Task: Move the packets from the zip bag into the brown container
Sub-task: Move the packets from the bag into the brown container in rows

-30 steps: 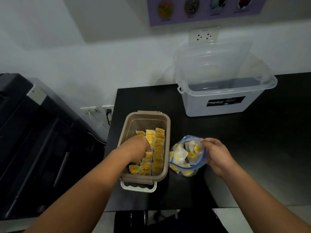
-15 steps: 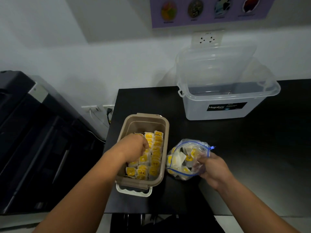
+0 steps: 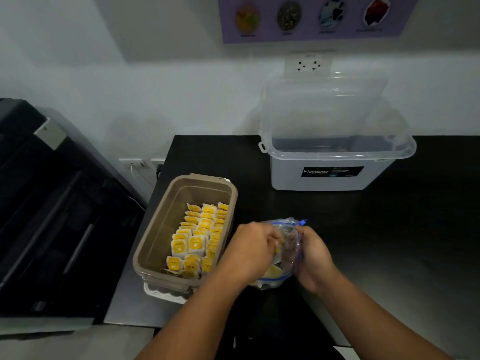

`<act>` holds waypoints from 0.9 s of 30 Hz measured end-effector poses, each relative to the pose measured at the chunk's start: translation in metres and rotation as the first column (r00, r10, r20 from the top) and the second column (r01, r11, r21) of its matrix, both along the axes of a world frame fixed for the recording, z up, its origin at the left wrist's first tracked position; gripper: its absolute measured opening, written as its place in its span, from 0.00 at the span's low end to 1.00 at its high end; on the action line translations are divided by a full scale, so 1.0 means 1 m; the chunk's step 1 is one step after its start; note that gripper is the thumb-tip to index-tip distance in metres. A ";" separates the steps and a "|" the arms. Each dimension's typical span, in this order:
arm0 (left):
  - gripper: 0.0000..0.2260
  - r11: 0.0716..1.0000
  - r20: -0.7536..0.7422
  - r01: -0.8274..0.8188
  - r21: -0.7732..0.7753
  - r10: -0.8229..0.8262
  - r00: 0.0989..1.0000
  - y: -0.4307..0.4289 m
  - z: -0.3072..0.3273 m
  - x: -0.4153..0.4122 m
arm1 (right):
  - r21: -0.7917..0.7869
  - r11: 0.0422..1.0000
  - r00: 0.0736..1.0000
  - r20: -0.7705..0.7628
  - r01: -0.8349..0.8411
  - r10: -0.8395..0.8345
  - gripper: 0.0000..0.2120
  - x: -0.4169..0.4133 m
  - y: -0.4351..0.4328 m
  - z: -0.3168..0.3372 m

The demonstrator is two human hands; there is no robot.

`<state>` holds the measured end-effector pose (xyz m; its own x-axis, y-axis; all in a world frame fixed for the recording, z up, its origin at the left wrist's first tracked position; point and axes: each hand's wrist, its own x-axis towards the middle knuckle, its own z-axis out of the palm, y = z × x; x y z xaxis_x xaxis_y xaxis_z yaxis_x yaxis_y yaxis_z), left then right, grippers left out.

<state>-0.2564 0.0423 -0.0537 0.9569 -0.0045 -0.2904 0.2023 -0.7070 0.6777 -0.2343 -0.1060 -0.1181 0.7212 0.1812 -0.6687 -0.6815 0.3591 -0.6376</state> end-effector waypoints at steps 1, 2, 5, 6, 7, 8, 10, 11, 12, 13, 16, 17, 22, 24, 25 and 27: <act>0.11 0.997 -0.027 0.021 0.069 -0.019 0.999 -0.008 -0.008 0.003 | -0.014 1.000 1.000 0.003 0.000 0.000 0.23 0.001 -0.003 0.000; 0.13 0.985 -0.072 0.056 0.163 -0.045 0.996 -0.015 -0.014 0.007 | -0.031 1.000 1.000 0.007 -0.002 0.002 0.22 0.002 -0.005 0.000; 0.18 0.930 -0.178 0.074 0.360 -0.010 0.984 -0.024 -0.029 0.016 | -0.065 0.998 1.000 0.013 -0.022 0.022 0.17 0.006 -0.011 -0.005; 0.17 0.930 -0.169 0.048 0.365 0.015 0.986 -0.025 -0.034 0.018 | -0.069 0.997 0.999 0.011 -0.035 0.035 0.16 0.007 -0.013 -0.007; 0.15 0.936 -0.148 0.012 0.351 0.042 0.988 -0.026 -0.039 0.020 | -0.072 0.996 0.999 0.006 -0.048 0.048 0.15 0.008 -0.014 -0.007; 0.13 0.945 -0.128 -0.026 0.326 0.072 0.989 -0.027 -0.044 0.019 | -0.073 0.995 0.998 0.000 -0.061 0.061 0.14 0.008 -0.016 -0.007; 0.11 0.961 -0.123 -0.084 0.263 0.120 0.985 -0.031 -0.048 0.019 | -0.077 0.993 0.996 -0.010 -0.085 0.084 0.13 0.008 -0.018 -0.009; 0.10 0.967 -0.127 -0.105 0.232 0.137 0.982 -0.033 -0.049 0.020 | -0.077 0.993 0.996 -0.008 -0.090 0.089 0.13 0.008 -0.018 -0.009; 0.10 0.970 -0.129 -0.121 0.210 0.150 0.980 -0.034 -0.051 0.021 | -0.074 0.993 0.996 -0.007 -0.090 0.090 0.14 0.009 -0.019 -0.011; 0.09 0.971 -0.133 -0.134 0.197 0.162 0.978 -0.035 -0.052 0.022 | -0.069 0.993 0.996 -0.008 -0.091 0.090 0.14 0.010 -0.020 -0.012; 0.07 0.968 -0.136 -0.158 0.195 0.186 0.973 -0.038 -0.055 0.023 | -0.053 0.994 0.995 -0.028 -0.097 0.096 0.13 0.010 -0.021 -0.011; 0.07 0.967 -0.138 -0.162 0.199 0.191 0.972 -0.038 -0.056 0.023 | -0.051 0.993 0.994 -0.029 -0.102 0.101 0.13 0.011 -0.021 -0.011; 0.08 0.963 -0.169 -0.177 0.202 0.212 0.962 -0.036 -0.059 0.025 | -0.047 0.992 0.993 -0.023 -0.120 0.119 0.13 0.010 -0.017 -0.010; 0.09 0.967 -0.194 -0.159 0.200 0.198 0.961 -0.036 -0.060 0.028 | -0.050 0.991 0.993 -0.020 -0.121 0.120 0.14 0.010 -0.017 -0.009; 0.09 0.970 -0.205 -0.148 0.194 0.187 0.961 -0.037 -0.060 0.029 | -0.056 0.991 0.993 -0.021 -0.120 0.119 0.14 0.011 -0.016 -0.009; 0.07 0.974 -0.203 -0.136 0.180 0.172 0.964 -0.036 -0.059 0.031 | -0.070 0.992 0.994 -0.018 -0.107 0.106 0.14 0.011 -0.015 -0.009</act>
